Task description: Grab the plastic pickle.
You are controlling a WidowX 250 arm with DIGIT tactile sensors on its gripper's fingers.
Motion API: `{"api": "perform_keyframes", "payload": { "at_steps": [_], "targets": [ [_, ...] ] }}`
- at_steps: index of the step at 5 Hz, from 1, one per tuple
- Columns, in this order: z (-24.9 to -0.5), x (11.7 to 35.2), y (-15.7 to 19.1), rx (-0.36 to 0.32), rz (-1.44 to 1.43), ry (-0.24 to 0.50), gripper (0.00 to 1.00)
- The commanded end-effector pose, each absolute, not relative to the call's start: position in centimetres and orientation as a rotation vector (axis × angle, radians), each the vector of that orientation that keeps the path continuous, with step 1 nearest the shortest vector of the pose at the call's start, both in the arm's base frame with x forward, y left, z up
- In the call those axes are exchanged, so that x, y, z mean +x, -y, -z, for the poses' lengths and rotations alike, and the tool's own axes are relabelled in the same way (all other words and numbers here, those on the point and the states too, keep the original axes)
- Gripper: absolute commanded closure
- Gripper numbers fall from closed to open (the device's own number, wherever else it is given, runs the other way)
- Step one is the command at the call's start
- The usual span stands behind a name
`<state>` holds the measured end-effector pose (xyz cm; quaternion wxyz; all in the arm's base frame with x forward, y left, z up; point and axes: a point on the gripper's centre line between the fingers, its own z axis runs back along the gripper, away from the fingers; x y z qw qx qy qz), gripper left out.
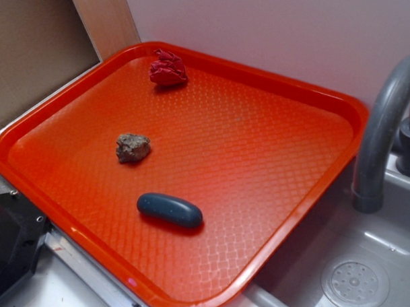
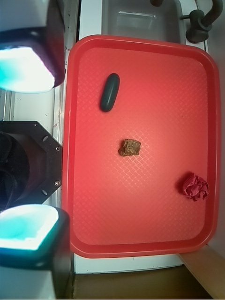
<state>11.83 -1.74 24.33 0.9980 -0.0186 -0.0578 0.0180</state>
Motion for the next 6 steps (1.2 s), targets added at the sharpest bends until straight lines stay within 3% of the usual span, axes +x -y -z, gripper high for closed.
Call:
{"api": "perform_keyframes", "payload": {
  "at_steps": [1, 2, 4, 6],
  "targets": [
    [-24.3, 11.8, 1.7, -0.037, -0.036, 0.116, 0.0],
    [-23.2, 14.0, 4.3, -0.043, 0.215, 0.183, 0.0],
    [-20.9, 16.5, 8.2, -0.149, 0.711, 0.307, 0.0],
    [-14.4, 17.1, 11.4, -0.246, 1.2, 0.21, 0.0]
  ]
}}
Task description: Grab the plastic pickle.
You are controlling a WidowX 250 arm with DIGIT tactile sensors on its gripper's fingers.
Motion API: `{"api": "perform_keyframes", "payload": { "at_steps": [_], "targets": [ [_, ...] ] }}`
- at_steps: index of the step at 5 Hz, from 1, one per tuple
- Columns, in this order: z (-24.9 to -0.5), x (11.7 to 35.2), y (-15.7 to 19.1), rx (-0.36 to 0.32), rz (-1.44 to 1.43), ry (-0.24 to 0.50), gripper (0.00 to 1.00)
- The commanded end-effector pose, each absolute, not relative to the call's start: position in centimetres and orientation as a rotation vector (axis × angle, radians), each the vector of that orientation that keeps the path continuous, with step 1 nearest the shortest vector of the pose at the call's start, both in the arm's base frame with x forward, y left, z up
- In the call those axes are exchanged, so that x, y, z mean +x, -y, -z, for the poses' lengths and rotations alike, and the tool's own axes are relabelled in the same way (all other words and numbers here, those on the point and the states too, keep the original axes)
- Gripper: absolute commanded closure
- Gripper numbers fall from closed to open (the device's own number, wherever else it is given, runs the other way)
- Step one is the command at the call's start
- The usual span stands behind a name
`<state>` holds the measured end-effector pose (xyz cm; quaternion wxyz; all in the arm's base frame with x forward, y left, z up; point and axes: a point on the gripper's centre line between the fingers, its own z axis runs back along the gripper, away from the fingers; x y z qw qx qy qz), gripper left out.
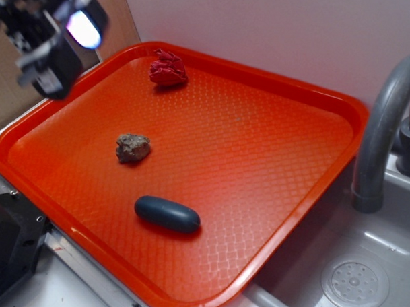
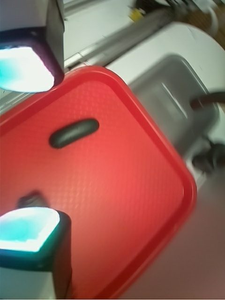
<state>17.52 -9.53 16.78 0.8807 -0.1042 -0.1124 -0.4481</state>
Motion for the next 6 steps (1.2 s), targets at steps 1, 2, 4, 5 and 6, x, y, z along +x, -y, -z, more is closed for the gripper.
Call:
{"api": "perform_keyframes", "payload": {
  "at_steps": [1, 2, 4, 5, 6],
  "targets": [
    [-11.6, 17.2, 12.9, -0.259, 1.3, 0.19, 0.0],
    [-8.9, 16.5, 13.9, -0.246, 1.364, 0.134, 0.0],
    [-4.2, 15.3, 15.5, -0.119, 1.404, 0.009, 0.0],
    [-3.1, 15.3, 15.9, -0.082, 1.4, -0.021, 0.0],
    [-2.2, 15.6, 15.9, -0.049, 1.382, -0.058, 0.0]
  ]
}}
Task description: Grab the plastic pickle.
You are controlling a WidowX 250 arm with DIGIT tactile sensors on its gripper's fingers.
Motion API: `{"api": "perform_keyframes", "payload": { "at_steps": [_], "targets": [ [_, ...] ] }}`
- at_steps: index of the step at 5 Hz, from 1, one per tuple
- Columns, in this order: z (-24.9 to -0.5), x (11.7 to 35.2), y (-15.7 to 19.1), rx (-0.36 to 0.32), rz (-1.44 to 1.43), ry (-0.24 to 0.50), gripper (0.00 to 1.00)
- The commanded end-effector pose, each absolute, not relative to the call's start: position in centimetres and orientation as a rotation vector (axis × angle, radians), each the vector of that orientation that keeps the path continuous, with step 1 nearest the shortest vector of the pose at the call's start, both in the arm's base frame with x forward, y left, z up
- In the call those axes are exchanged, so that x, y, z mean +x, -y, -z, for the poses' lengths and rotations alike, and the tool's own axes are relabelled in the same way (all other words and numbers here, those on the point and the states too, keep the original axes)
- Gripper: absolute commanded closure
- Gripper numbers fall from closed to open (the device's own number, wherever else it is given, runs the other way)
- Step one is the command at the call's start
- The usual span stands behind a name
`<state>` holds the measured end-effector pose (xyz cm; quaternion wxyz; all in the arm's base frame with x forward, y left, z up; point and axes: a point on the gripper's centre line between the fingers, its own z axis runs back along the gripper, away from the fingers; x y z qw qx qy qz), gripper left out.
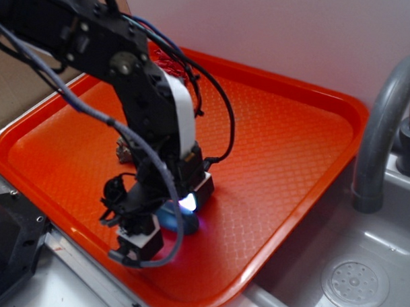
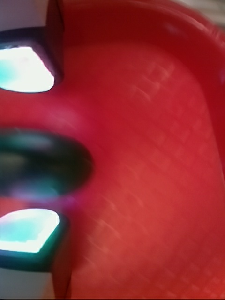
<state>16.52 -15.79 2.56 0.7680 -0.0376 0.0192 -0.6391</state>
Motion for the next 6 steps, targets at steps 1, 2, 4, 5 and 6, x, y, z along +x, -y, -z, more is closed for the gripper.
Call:
{"api": "perform_keyframes", "payload": {
  "at_steps": [1, 2, 4, 5, 6],
  "targets": [
    [-2.3, 15.5, 15.8, -0.027, 1.366, -0.057, 1.0],
    [-2.7, 15.2, 15.7, -0.014, 1.373, -0.034, 1.0],
    [-4.3, 15.5, 15.5, 0.037, 1.263, -0.026, 1.0],
    [-8.5, 16.8, 14.5, -0.007, 1.033, 0.055, 1.0],
    [-13.2, 18.6, 12.4, -0.041, 0.853, 0.134, 1.0]
  ]
}}
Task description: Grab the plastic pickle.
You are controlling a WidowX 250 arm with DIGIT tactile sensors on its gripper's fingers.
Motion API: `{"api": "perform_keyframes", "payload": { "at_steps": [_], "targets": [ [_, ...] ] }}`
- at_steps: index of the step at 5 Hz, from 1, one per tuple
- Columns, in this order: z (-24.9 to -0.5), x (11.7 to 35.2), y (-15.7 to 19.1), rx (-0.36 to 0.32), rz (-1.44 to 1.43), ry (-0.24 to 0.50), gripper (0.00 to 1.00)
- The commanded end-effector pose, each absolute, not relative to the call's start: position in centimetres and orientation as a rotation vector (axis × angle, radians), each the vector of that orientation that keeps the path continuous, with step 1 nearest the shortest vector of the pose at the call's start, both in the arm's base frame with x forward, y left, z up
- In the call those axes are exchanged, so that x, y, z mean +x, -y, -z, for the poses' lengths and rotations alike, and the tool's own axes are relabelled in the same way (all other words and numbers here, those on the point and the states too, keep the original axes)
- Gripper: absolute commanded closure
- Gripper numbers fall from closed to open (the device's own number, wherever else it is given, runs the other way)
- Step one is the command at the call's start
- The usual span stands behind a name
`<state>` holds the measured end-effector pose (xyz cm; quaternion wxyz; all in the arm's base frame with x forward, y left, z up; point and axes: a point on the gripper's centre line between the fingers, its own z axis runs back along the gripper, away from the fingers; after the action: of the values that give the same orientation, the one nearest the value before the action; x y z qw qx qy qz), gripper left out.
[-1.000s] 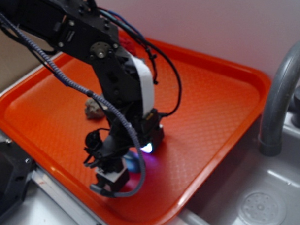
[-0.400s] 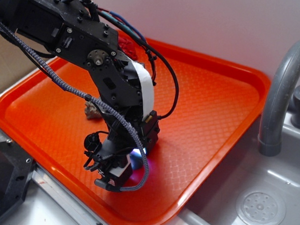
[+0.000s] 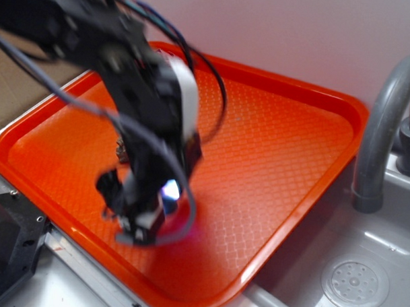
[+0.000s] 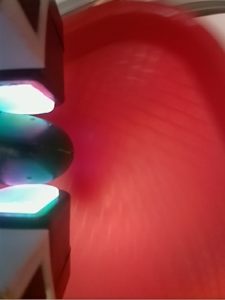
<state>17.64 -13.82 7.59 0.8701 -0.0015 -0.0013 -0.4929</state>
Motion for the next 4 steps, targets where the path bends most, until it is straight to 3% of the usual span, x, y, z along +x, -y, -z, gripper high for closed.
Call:
{"api": "perform_keyframes", "payload": {
  "at_steps": [1, 2, 4],
  "targets": [
    [-17.0, 20.0, 11.0, 0.031, 0.633, 0.135, 1.0],
    [-21.9, 20.3, 8.9, 0.05, 0.408, 0.144, 1.0],
    [-27.4, 20.3, 7.0, 0.068, 0.246, 0.227, 1.0]
  ]
}}
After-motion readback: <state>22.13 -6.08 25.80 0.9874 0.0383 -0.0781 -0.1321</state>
